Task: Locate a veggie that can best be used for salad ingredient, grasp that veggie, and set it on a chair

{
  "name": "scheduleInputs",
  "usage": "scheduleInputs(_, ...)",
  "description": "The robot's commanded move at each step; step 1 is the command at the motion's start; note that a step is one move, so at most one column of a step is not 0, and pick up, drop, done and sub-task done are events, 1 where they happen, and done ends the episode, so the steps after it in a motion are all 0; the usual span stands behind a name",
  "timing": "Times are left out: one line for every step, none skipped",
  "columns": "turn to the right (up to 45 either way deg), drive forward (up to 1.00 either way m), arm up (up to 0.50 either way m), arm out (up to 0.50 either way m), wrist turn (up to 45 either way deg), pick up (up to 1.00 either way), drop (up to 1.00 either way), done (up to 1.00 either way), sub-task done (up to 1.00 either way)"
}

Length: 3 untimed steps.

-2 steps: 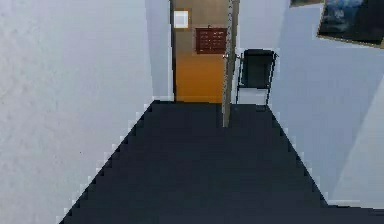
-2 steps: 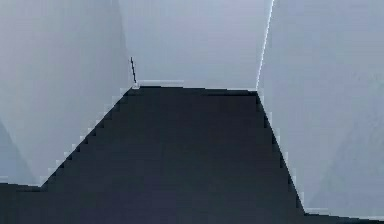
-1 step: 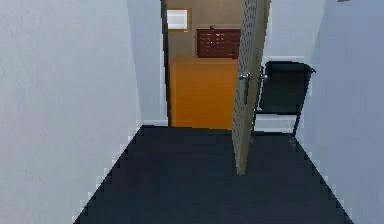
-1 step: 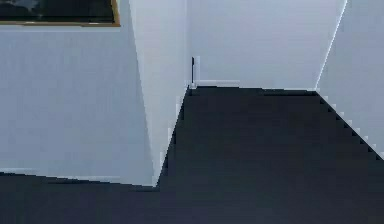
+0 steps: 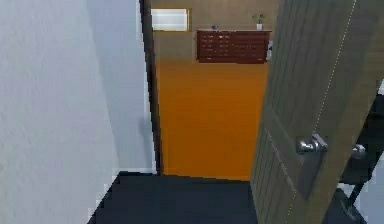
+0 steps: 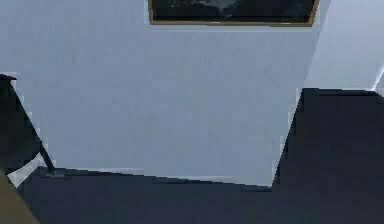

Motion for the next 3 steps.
scheduleInputs(0.0,1.00,0.00,0.00,0.0,0.00,0.00,0.00,0.00)
scheduleInputs(9.0,0.00,0.00,0.00,0.0,0.00,0.00,0.00,0.00)
scheduleInputs(0.0,0.30,0.00,0.00,0.0,0.00,0.00,0.00,0.00)
